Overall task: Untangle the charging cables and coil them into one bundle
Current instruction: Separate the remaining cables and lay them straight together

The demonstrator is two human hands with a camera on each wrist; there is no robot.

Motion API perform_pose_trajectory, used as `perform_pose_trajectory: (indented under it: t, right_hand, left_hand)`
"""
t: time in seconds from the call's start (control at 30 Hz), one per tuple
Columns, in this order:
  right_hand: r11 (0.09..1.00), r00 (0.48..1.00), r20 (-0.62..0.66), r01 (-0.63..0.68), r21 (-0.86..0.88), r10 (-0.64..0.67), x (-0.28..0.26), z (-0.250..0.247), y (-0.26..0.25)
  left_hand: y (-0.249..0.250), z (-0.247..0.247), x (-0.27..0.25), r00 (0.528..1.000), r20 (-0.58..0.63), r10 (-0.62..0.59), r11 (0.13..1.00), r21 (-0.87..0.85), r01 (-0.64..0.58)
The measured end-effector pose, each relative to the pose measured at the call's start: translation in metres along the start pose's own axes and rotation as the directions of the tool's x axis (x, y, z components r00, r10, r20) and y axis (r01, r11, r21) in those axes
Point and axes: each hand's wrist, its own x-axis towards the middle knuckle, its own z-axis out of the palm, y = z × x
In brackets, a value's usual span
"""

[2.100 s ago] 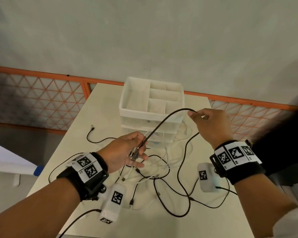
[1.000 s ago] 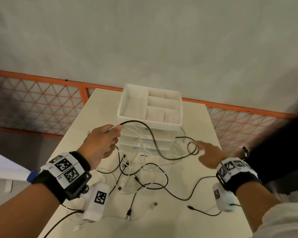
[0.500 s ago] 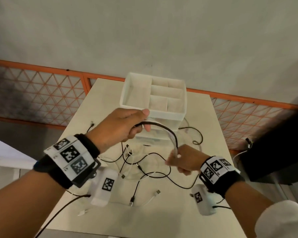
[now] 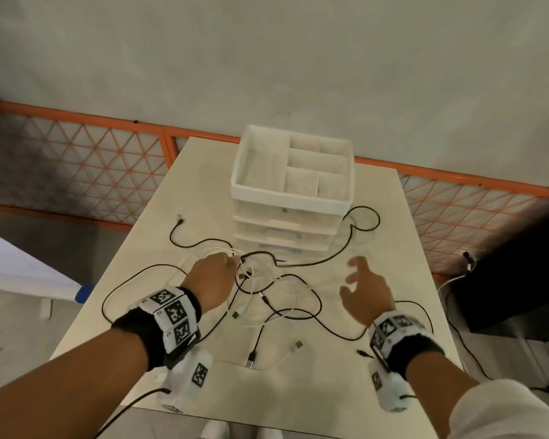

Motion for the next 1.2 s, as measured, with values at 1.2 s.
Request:
perform_pose_trajectory:
  t: [1.2]
  right_hand:
    - [0.817,0.917,-0.277,0.386,0.428,-0.288,-0.031,-0.083,-0.107]
  left_hand:
    - [0.058,-0.032,-0.017,0.941,0.198,0.274,0.612,-0.791,-0.012]
